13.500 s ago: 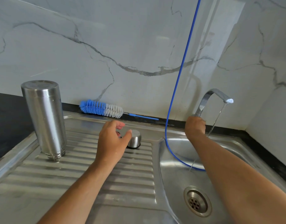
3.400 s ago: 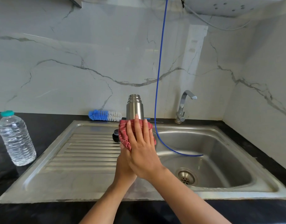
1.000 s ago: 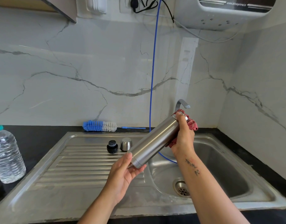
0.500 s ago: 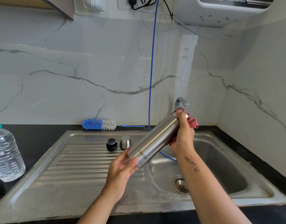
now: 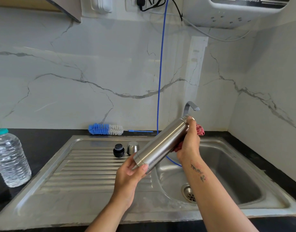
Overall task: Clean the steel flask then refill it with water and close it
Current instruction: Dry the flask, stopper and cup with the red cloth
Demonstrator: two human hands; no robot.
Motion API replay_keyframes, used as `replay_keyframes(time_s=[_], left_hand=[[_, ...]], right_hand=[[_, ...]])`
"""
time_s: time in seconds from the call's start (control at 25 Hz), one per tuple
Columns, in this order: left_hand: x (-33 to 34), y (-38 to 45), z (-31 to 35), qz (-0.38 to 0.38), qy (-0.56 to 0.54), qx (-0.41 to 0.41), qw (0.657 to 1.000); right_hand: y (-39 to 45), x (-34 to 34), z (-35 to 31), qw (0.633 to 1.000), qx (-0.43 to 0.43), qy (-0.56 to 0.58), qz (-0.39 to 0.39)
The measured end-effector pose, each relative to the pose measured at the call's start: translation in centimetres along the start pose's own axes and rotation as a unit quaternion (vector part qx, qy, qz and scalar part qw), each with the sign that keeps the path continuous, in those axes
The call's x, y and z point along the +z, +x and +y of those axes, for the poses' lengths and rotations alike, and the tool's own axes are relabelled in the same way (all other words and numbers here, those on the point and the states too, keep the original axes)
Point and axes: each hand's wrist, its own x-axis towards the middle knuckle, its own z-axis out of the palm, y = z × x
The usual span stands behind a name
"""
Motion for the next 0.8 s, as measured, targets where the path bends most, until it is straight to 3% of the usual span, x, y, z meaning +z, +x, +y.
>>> replay_keyframes(time_s=[0.16,0.28,0.36,0.4,0.52,0.56,0.6,0.64,0.68,0.72,0.8], left_hand=[[0.0,0.3,-0.5,0.066,0.012,0.020,0.998],[-0.1,0.6,-0.6,0.099,0.042,0.027,0.994],[-0.2,0.8,-0.3,0.124,0.034,0.017,0.992],[-0.5,0.9,-0.1,0.128,0.006,0.005,0.992],[-0.2,0.9,0.5,0.121,-0.070,-0.012,0.990],[0.1,0.7,0.6,0.129,-0.057,-0.004,0.990],[0.3,0.4,0.6,0.132,-0.035,0.008,0.991],[0.6,0.2,0.5,0.136,-0.026,0.012,0.990],[0.6,0.1,0.4,0.138,-0.037,0.006,0.990],[0.5,0.1,0.4,0.146,-0.061,-0.005,0.987],[-0.4,0.5,0.4,0.144,-0.120,-0.022,0.982]], right_hand=[[-2.3,0.3,6.5,0.996,-0.011,-0.082,-0.040],[-3.9,0.3,11.3,0.967,-0.177,-0.153,-0.100],[-4.7,0.5,13.1,0.915,-0.280,-0.253,-0.146],[-4.8,0.6,13.5,0.866,-0.334,-0.338,-0.154],[-3.7,1.2,12.1,0.626,-0.518,-0.552,-0.184],[-3.0,1.6,11.2,0.564,-0.545,-0.582,-0.214],[-2.7,1.8,10.3,0.530,-0.558,-0.592,-0.238],[-2.4,1.8,9.9,0.526,-0.562,-0.588,-0.247],[-2.5,1.6,9.9,0.548,-0.555,-0.577,-0.242],[-3.1,1.2,10.5,0.599,-0.534,-0.551,-0.229],[-4.9,0.3,12.5,0.768,-0.429,-0.426,-0.211]])
